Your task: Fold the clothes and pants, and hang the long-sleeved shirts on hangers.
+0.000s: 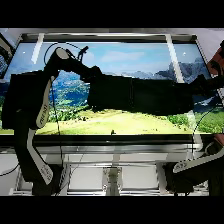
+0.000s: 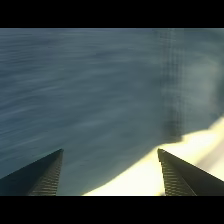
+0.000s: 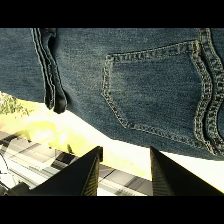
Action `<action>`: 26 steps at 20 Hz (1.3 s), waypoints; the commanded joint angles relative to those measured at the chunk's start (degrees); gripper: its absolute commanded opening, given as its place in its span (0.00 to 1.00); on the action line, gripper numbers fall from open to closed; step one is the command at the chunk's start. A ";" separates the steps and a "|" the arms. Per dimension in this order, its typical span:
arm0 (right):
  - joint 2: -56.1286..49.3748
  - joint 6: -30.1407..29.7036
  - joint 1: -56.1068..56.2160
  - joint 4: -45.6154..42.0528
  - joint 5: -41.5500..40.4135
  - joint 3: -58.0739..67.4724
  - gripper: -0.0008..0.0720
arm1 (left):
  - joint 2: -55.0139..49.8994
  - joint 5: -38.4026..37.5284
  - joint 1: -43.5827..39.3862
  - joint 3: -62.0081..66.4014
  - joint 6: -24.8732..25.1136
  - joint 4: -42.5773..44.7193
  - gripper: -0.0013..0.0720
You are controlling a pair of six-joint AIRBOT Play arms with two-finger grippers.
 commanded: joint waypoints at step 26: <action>0.02 0.04 0.48 -0.02 0.07 0.02 0.48 | -3.98 -9.14 7.63 -2.25 -5.49 2.49 0.06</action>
